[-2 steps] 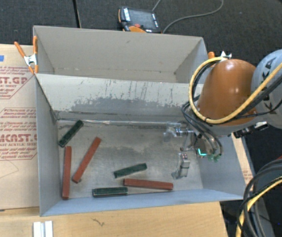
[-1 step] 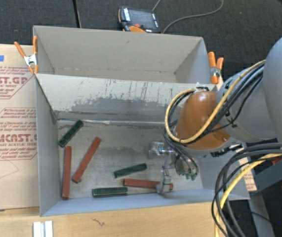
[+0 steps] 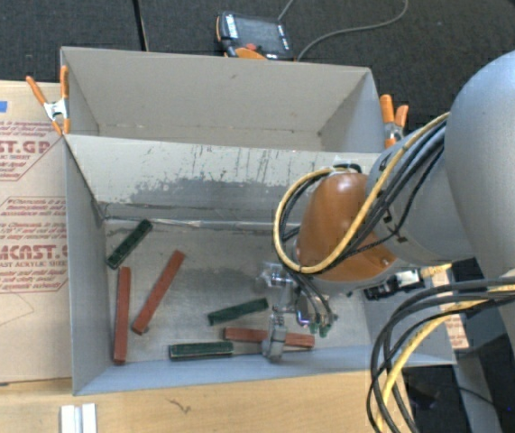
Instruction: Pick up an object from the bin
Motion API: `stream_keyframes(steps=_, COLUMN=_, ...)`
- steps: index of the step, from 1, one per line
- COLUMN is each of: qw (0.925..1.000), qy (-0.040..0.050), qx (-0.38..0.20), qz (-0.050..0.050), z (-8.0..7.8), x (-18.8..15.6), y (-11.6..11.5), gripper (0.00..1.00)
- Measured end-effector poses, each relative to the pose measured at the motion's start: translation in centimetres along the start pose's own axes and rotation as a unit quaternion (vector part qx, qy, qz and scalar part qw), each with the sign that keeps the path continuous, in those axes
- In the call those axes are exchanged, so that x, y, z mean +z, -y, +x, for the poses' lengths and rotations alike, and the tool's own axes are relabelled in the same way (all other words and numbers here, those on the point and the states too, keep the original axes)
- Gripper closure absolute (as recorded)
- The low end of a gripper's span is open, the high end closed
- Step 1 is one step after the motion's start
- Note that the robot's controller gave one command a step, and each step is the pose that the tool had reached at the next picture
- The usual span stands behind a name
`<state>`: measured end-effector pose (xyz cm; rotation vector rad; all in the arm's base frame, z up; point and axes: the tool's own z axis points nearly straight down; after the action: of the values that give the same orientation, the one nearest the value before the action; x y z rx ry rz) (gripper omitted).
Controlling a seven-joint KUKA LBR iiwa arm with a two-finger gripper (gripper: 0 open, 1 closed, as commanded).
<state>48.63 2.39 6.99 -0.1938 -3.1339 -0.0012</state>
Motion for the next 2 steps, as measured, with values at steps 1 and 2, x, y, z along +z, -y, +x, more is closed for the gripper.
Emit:
stream_keyframes(steps=1, qw=0.9904, qy=0.0024, qx=-0.139, qz=0.000, z=-4.5, x=-1.3, y=-1.8, gripper=0.00)
stream_keyframes(steps=2, qw=0.9805, qy=0.0040, qx=-0.196, qz=0.001, z=-1.4, x=-0.1, y=-2.3, gripper=0.00)
